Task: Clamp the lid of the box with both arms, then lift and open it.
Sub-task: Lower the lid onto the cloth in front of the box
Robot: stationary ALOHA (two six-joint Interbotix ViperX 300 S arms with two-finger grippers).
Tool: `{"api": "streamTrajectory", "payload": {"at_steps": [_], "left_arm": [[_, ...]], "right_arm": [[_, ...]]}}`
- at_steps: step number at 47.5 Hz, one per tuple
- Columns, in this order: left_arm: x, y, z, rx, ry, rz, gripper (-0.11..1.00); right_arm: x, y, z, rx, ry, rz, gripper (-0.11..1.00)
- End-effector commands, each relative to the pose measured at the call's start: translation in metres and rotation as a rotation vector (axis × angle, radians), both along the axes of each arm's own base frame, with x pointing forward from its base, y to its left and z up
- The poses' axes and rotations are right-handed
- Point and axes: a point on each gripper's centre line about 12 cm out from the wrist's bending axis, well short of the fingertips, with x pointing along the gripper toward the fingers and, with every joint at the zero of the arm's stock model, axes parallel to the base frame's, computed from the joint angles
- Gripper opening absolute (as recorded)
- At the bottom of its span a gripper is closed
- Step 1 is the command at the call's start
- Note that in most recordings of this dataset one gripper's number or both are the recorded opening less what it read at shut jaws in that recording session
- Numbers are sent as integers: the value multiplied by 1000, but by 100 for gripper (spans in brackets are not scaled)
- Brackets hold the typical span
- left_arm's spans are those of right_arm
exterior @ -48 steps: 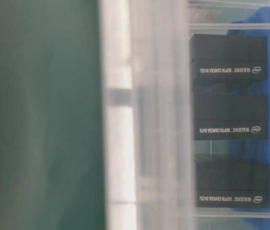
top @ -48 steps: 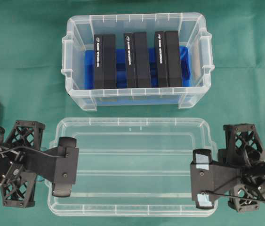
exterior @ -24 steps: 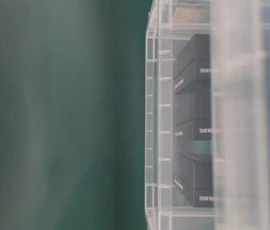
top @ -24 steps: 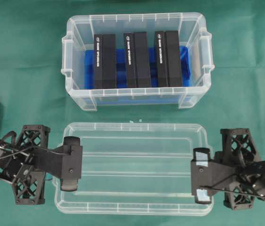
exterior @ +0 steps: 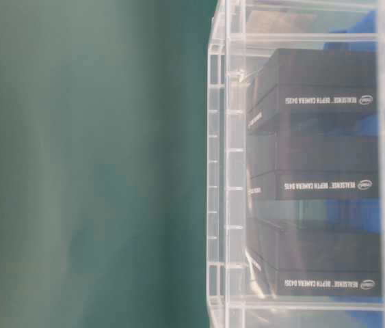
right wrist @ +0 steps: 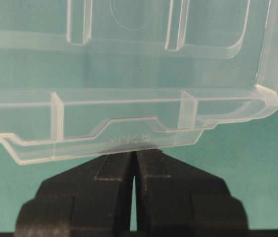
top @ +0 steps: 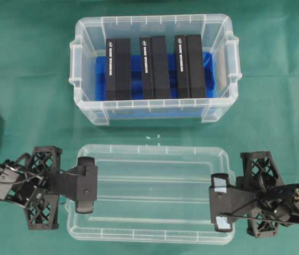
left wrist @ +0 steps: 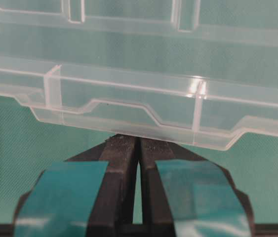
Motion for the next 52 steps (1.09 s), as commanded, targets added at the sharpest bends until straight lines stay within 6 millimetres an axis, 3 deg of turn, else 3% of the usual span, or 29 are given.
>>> {"api": "streamTrajectory", "payload": {"at_steps": [1,17,30,52], "left_arm": [[18,1,8,-40,-99,20,1],[16,5,-14,-56,-99,38,1],[17,7,-20,-69,-113,47,1],[16,9,-25,-62,-99,51,1]], "right_arm": [[18,-6,10,42,-98,-13,0],[14,-13,-15,73,-94,-24,0],[17,-16,-33,86,-84,-23,0],[17,-15,-34,91,-83,-22,0]]}}
